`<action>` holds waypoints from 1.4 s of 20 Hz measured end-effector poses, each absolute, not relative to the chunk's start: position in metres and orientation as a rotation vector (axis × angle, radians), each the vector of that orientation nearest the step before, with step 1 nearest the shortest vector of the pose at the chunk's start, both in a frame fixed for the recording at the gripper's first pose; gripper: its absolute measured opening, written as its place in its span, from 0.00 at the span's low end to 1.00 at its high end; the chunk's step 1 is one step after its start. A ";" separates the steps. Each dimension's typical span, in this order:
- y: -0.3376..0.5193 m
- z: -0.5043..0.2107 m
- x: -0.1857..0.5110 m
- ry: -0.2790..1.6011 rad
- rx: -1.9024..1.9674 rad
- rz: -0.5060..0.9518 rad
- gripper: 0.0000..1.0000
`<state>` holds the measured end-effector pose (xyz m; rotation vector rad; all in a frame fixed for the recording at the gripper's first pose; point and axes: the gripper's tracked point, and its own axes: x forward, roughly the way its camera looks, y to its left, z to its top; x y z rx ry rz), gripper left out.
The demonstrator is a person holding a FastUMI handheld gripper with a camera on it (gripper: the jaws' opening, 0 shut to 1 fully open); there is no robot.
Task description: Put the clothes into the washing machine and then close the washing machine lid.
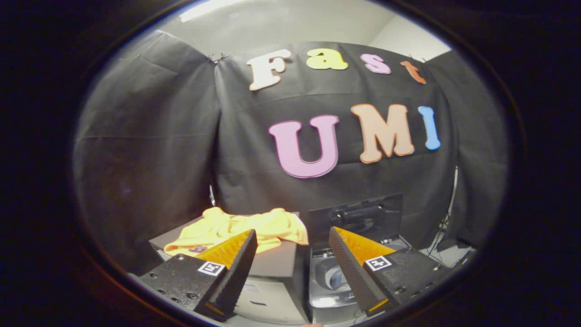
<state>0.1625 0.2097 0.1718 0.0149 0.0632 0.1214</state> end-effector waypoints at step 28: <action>0.380 0.048 0.281 0.634 -0.090 0.228 0.69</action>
